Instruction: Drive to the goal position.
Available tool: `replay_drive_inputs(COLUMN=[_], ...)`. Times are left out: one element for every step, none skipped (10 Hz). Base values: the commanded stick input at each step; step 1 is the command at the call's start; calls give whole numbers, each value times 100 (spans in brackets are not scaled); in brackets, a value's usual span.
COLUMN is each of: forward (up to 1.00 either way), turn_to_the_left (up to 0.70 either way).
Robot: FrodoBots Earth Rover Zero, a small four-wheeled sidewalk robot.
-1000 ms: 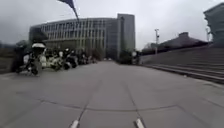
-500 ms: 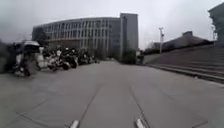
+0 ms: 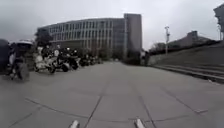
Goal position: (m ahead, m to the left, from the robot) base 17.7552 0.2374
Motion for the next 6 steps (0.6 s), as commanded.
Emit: replay_drive_inputs(forward=[100, 100, 100, 100, 100, 100], turn_to_the_left=[-34, -34, -34, -34, -34, -34])
